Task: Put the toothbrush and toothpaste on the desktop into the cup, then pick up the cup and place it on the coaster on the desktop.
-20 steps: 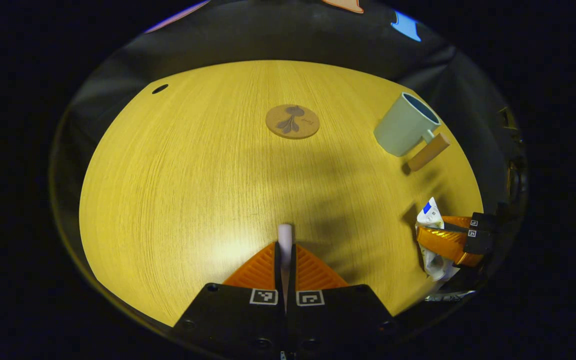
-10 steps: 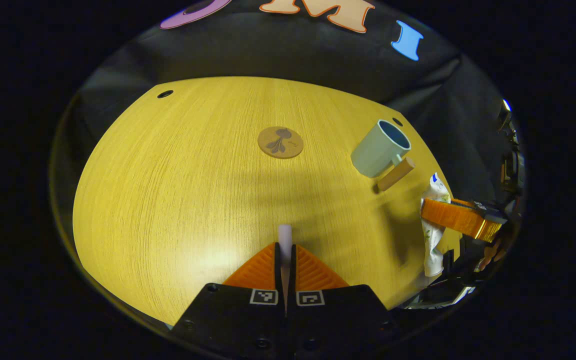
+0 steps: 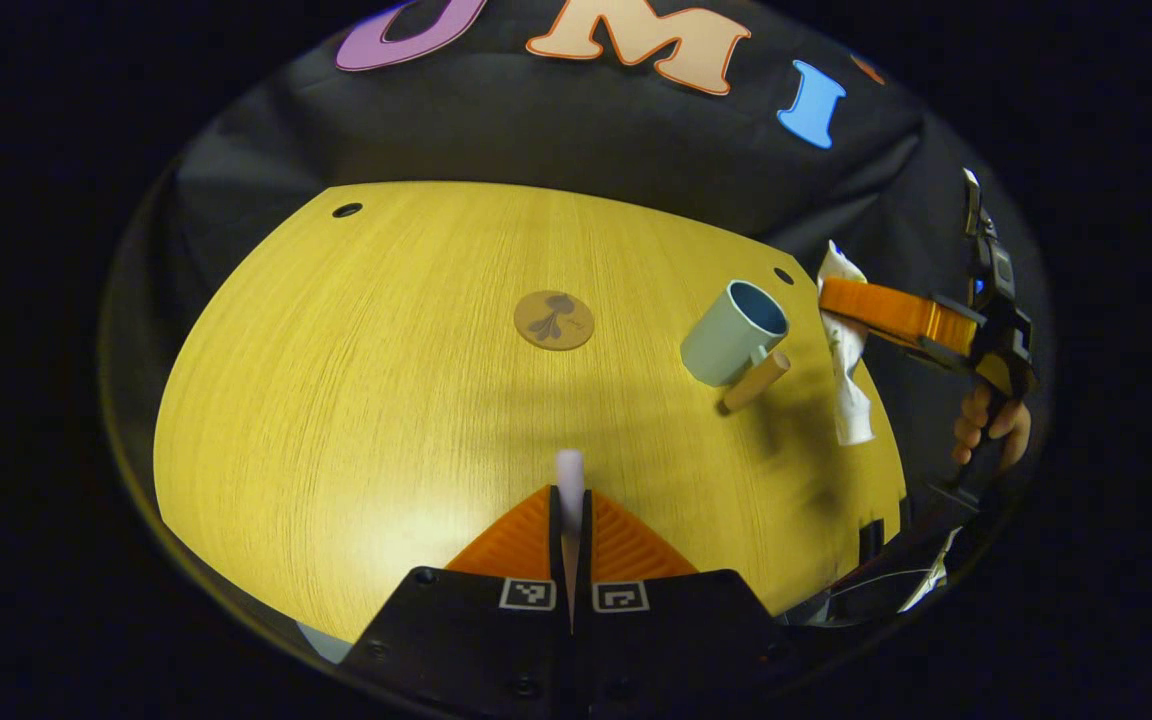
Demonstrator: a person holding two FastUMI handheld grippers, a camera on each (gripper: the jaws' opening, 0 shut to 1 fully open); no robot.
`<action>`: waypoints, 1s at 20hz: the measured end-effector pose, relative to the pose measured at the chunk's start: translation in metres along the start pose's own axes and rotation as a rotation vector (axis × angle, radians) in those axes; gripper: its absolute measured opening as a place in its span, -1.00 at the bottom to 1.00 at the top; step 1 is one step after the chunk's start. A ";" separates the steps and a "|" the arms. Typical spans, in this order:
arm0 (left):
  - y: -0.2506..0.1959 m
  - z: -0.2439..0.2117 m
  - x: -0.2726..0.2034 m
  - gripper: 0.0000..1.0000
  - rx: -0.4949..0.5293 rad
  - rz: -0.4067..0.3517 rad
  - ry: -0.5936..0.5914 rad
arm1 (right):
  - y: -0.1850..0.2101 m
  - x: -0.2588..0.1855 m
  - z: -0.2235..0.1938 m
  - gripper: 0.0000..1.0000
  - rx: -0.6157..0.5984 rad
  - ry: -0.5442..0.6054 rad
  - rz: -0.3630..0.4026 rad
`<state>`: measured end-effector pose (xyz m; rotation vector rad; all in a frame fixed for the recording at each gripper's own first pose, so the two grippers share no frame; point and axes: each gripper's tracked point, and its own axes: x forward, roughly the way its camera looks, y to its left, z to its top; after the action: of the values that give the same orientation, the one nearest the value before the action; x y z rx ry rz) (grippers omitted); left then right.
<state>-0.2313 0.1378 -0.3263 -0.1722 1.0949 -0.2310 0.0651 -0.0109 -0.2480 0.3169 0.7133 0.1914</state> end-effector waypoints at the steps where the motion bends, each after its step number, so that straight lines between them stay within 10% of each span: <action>1: 0.009 -0.014 -0.014 -1.00 -0.006 0.001 -0.010 | 0.000 0.006 0.015 -0.92 -0.007 -0.038 0.003; 8: 0.047 -0.093 -0.104 -1.00 -0.065 0.033 -0.046 | -0.004 0.048 0.075 -0.92 -0.094 -0.276 -0.003; 20: 0.002 -0.028 -0.147 -1.00 -0.047 0.040 -0.108 | -0.022 0.079 0.032 -0.62 -0.166 -0.210 -0.045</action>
<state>-0.3203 0.1783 -0.2127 -0.2022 0.9962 -0.1581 0.1463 -0.0168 -0.2811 0.1593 0.4924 0.1710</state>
